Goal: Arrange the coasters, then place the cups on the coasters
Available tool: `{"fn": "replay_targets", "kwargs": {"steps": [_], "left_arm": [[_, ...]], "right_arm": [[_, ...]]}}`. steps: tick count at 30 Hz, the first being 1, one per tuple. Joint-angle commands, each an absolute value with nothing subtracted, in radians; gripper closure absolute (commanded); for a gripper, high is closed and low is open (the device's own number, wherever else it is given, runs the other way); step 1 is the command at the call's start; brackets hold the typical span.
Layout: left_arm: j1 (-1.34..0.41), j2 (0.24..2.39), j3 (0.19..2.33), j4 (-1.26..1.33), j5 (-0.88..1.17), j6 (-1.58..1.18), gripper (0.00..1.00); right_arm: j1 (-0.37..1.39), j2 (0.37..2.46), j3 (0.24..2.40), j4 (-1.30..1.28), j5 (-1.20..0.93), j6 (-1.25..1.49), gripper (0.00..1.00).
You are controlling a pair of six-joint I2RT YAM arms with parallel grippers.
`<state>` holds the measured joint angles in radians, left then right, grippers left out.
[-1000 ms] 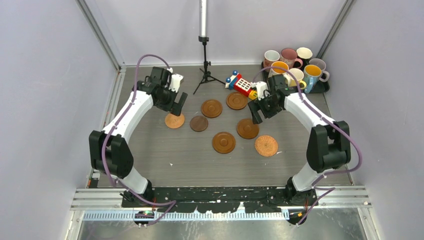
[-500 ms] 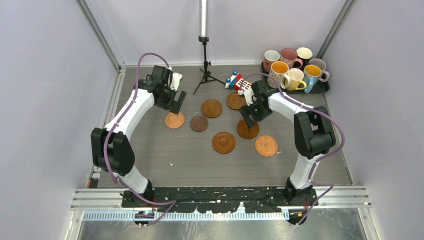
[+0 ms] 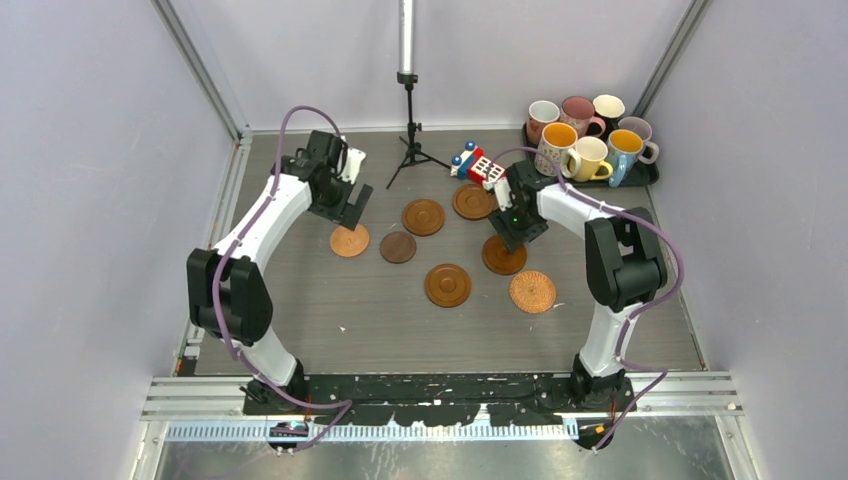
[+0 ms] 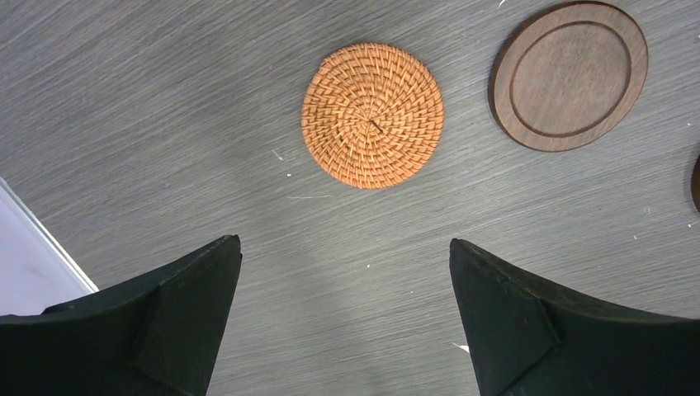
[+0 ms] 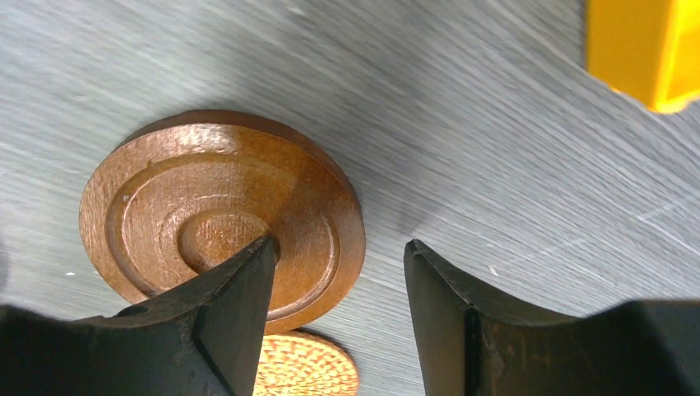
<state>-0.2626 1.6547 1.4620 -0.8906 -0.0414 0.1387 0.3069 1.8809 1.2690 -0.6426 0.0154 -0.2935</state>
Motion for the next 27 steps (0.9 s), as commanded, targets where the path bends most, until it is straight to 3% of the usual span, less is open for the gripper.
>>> {"fn": "replay_targets", "kwargs": {"steps": [1,17,27], "left_arm": [[-0.267,1.665,1.509,-0.900,-0.048,0.141,0.00],[-0.267,1.689,1.519,-0.919,-0.042,0.142,0.00],[-0.267,1.699,1.528,-0.929,-0.055,0.141,0.00]], "right_arm": [[0.209,1.863,1.272,-0.640,0.090,-0.292,0.38],[-0.153,1.979,1.461,-0.689,0.100,-0.385,0.41],[-0.243,2.069,1.586,-0.700,0.123,-0.445,0.41]]}}
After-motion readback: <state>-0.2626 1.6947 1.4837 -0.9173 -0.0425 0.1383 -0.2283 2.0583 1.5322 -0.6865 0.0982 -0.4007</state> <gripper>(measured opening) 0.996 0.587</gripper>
